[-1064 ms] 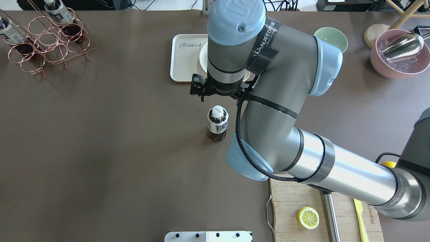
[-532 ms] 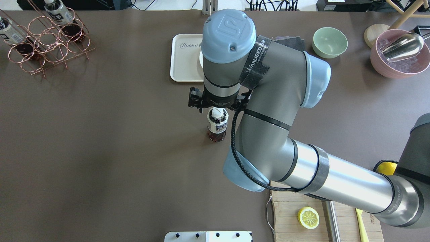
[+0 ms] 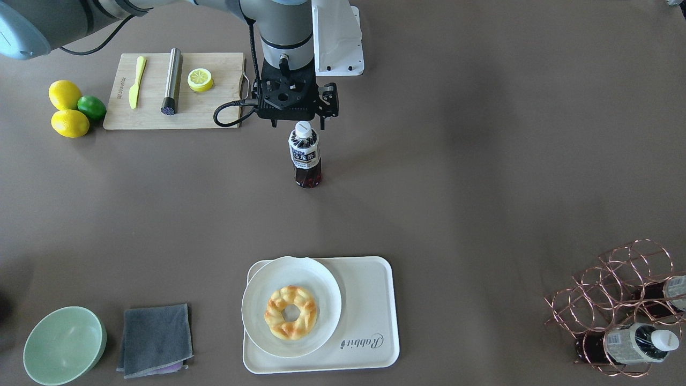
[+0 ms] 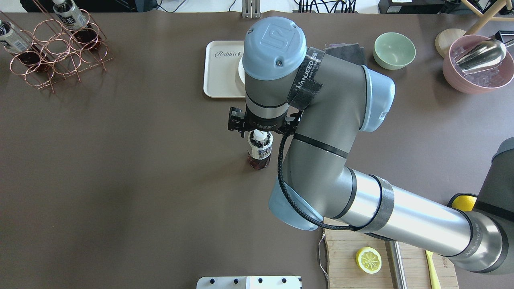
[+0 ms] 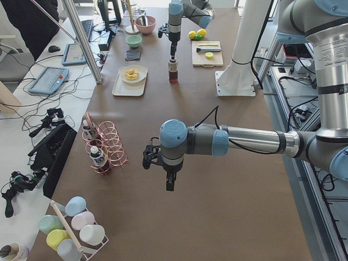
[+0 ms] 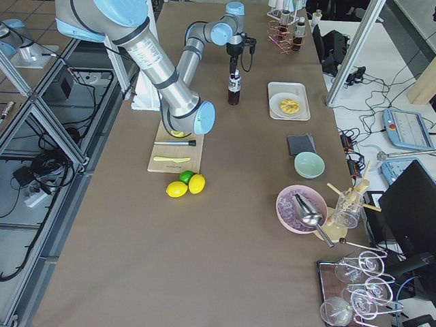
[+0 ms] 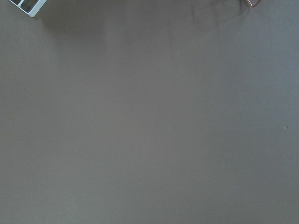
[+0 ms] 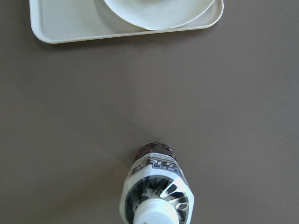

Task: Place tea on tray
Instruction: 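Lower the right gripper over the bottle cap and grasp it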

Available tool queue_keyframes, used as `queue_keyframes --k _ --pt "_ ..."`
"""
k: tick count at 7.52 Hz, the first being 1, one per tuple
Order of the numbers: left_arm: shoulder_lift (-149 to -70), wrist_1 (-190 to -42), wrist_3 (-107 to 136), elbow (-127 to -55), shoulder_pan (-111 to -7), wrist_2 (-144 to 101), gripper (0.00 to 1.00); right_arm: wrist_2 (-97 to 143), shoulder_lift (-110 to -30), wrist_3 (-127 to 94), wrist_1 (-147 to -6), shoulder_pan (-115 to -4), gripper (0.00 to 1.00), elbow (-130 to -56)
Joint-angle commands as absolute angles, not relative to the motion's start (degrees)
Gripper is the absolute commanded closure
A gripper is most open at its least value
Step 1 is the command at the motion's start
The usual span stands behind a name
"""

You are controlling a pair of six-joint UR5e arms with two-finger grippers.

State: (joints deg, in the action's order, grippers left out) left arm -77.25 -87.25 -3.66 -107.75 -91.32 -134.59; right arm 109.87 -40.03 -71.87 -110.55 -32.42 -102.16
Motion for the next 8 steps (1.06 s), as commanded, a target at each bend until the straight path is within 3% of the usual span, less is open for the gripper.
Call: queue_keyframes --k 1,2,4,5,6,8 --pt "-77.2 -87.3 -3.9 -107.8 -91.3 -134.6 0.02 109.8 -40.1 -72.4 -110.2 -32.2 0.40 -102.2" --pt "-77.2 -87.3 -3.9 -107.7 -91.3 -134.5 0.02 109.3 -40.1 -72.4 -110.3 -32.2 0.49 -102.2" --pt "-77.2 -87.3 -4.0 -107.8 -91.3 -134.5 0.02 109.2 -40.1 -72.4 -110.3 -32.2 0.52 -102.2" --pt "-77.3 -87.3 -3.9 -107.8 -91.3 -134.5 0.02 109.2 -40.1 -72.4 -110.2 -32.2 0.79 -102.4" --pt "-77.6 -87.3 -3.9 -107.8 -91.2 -134.4 0.02 109.2 -40.0 -72.4 -110.2 -32.1 1.00 -102.8" --pt "-77.8 -87.3 -3.6 -107.6 -91.2 -134.3 0.02 109.2 -39.6 -72.4 -110.3 -33.0 1.00 -102.8"
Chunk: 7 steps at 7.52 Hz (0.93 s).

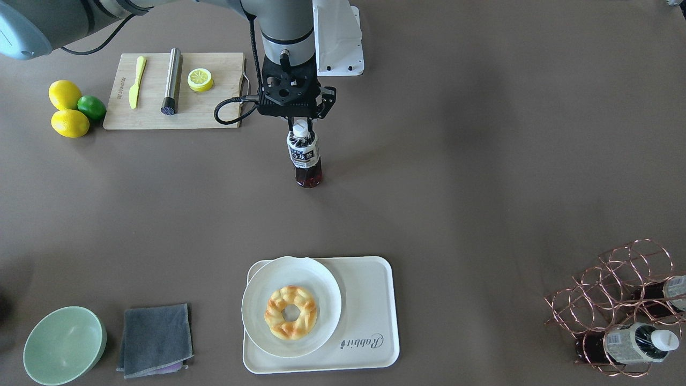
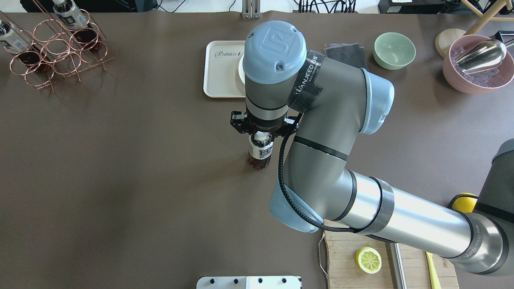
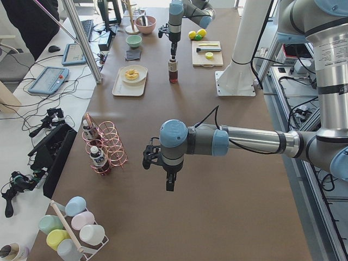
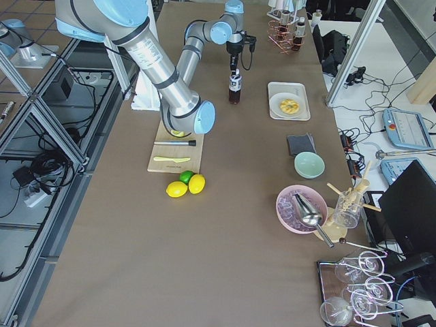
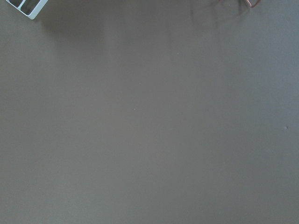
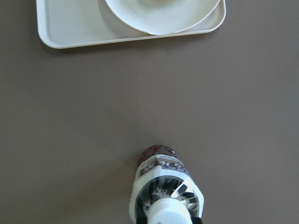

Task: Place tea on tray
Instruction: 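Lift the bottle with the right gripper and move it onto the tray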

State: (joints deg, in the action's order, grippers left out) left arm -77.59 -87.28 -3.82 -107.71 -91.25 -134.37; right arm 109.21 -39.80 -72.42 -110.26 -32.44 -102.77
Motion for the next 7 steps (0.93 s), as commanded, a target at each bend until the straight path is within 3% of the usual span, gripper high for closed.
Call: queue_keyframes --k 1,5,7 --pt "-78.2 -87.2 -3.5 -107.5 -91.2 -134.3 0.02 109.5 -39.5 -72.3 -110.3 -33.8 1.00 -103.0" --pt "-79.3 -87.1 -3.3 -107.4 -91.1 -134.3 0.02 112.3 -35.8 -70.1 -111.2 -40.2 1.00 -100.8" --pt "-80.4 -87.0 -3.3 -106.4 -91.1 -134.3 0.02 113.6 -27.7 -65.8 -112.5 -42.7 1.00 -91.2"
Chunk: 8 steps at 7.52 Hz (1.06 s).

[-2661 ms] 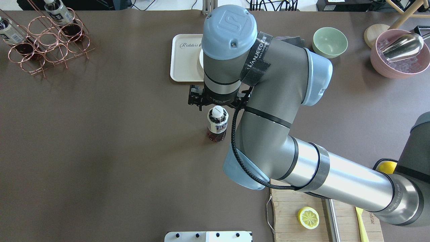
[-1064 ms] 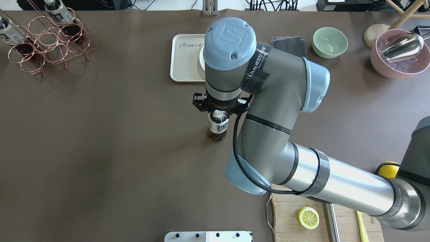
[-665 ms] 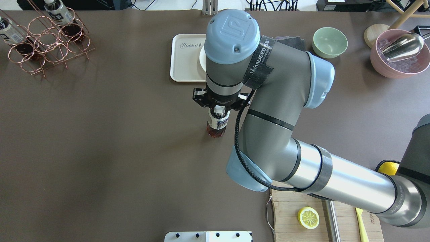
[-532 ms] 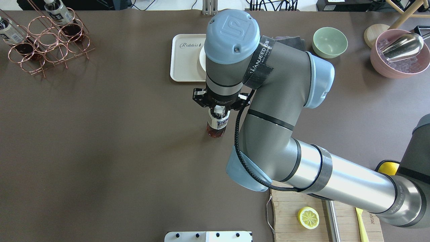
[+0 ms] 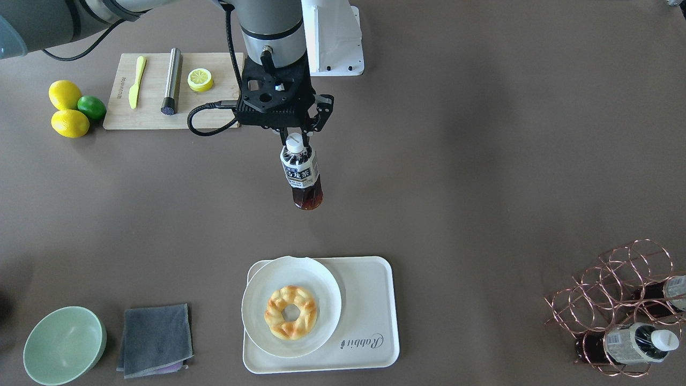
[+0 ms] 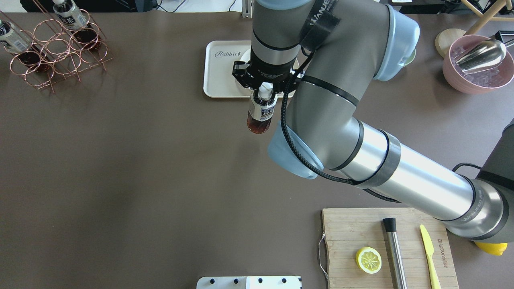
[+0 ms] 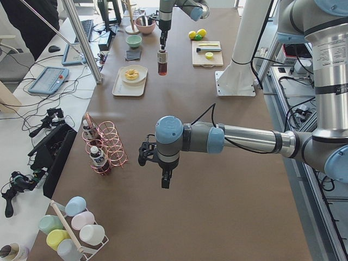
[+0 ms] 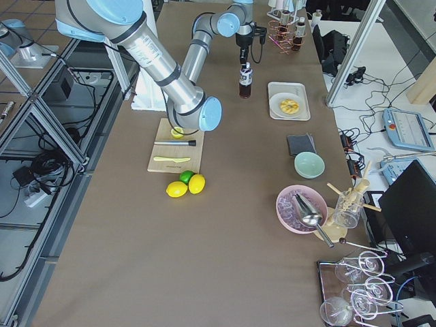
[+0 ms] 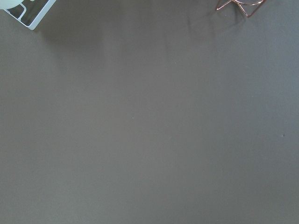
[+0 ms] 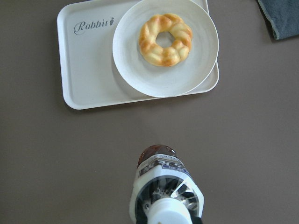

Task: Place tea on tray
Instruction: 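Lift the bottle with the right gripper and move it onto the tray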

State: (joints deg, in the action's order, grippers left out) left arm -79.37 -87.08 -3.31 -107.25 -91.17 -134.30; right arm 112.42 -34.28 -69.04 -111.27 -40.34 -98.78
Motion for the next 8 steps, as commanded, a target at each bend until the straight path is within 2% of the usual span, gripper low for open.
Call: queue_keyframes --k 1,3,5,6,8 --pt "-80.5 -87.1 -3.3 -106.3 -91.1 -134.3 0.02 114.2 -22.9 -63.0 -112.5 -43.6 1.00 -84.6" --pt "-80.4 -87.0 -3.4 -105.8 -91.3 -134.3 0.02 115.1 -13.8 -58.3 -109.3 -46.0 1.00 -69.2" --pt "-80.6 -87.0 -3.4 -104.6 -91.4 -134.3 0.02 117.5 -10.9 -57.4 -97.7 -47.8 1.00 -56.2" --pt "-81.3 -87.0 -3.4 -103.7 -91.7 -134.3 0.02 117.9 -8.0 -55.4 -96.3 -48.0 1.00 -50.7" --pt "-81.9 -87.1 -3.5 -102.6 -93.3 -133.4 0.02 118.1 -7.1 -54.8 -89.4 -47.6 1.00 -43.8"
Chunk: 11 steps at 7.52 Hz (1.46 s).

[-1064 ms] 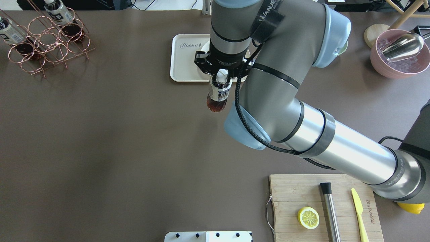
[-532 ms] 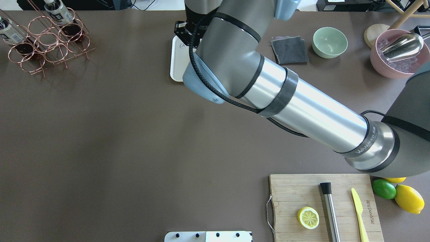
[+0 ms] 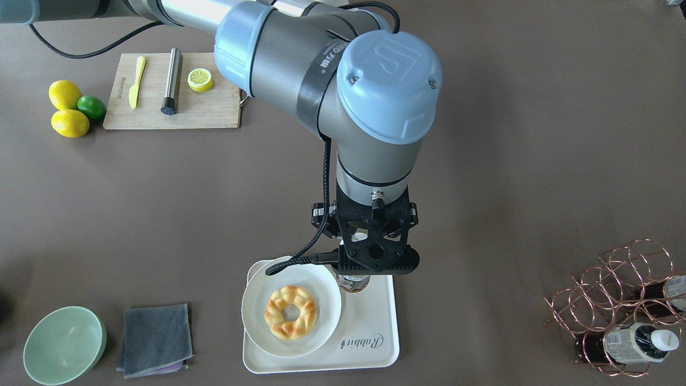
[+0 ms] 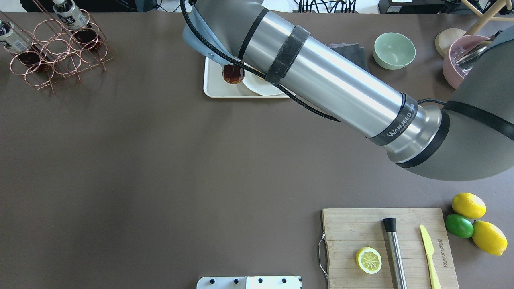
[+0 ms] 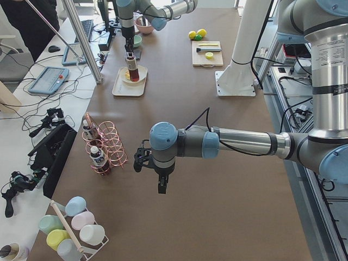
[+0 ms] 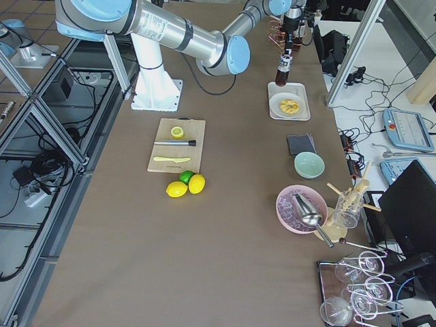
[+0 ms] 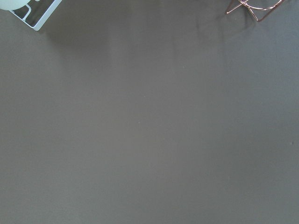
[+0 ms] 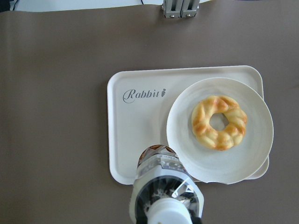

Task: Place tea on tray
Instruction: 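Lift the bottle with the right gripper and move it onto the tray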

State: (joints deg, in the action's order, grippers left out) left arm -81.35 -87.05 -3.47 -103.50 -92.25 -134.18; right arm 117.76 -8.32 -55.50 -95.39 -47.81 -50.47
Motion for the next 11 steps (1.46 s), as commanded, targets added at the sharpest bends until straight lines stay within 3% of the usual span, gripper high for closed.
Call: queue_keyframes --k 1,11 --pt "-81.9 -87.1 -3.4 -102.6 -93.3 -132.9 0.02 118.0 -7.1 -54.8 -86.4 -47.2 1.00 -41.7" --pt "-82.4 -87.4 -3.3 -101.2 -93.3 -132.5 0.02 113.7 -5.8 -54.8 -79.5 -45.8 1.00 -36.8"
